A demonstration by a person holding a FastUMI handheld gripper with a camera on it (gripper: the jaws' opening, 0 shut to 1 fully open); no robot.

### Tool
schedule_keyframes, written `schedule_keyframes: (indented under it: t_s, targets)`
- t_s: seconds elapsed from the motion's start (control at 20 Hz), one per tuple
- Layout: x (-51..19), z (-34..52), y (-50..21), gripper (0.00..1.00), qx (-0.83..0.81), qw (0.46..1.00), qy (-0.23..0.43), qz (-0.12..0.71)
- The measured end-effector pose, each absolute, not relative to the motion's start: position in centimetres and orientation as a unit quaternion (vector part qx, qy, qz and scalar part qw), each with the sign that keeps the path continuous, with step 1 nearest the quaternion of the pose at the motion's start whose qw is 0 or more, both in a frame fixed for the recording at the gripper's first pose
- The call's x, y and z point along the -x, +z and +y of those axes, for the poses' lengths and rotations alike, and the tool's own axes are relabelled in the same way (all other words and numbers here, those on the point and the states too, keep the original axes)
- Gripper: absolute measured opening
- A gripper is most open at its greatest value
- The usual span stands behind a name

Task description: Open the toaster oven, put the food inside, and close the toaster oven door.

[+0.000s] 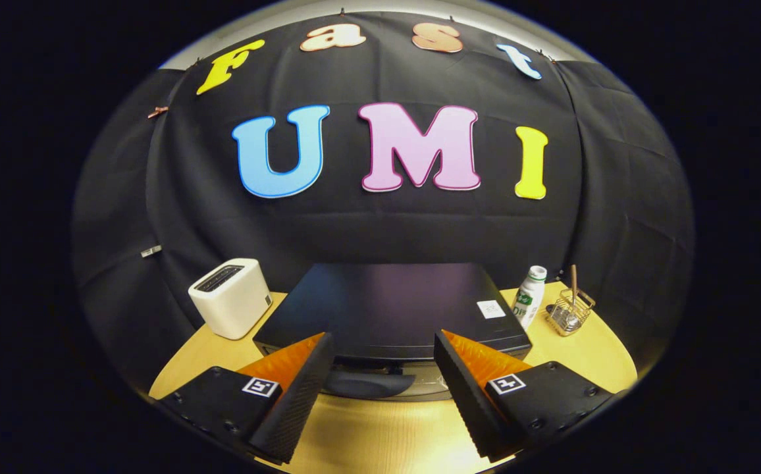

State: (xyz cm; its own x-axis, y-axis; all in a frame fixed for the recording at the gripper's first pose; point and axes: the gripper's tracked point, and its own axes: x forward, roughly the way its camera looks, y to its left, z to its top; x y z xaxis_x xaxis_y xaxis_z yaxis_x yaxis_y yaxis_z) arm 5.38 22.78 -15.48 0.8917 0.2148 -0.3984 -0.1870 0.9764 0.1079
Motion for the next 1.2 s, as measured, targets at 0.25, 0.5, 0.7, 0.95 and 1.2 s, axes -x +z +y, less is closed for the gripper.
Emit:
schedule_keyframes:
  t_s: [0.25, 0.5, 0.7, 0.95, 1.2]
  targets:
    - [-6.4, 24.7, -19.4, 0.99, -0.027, 0.962, 0.102, 0.251]
    - [-6.1, 24.5, -20.4, 0.95, -0.013, 0.965, 0.079, 0.250]
    - [-5.7, 24.5, -20.6, 0.95, -0.027, 0.962, 0.065, 0.265]
    - [-3.3, 24.2, -20.9, 0.96, -0.026, 0.963, 0.059, 0.261]
    - [-0.2, 23.8, -22.1, 0.97, -0.031, 0.960, 0.057, 0.273]
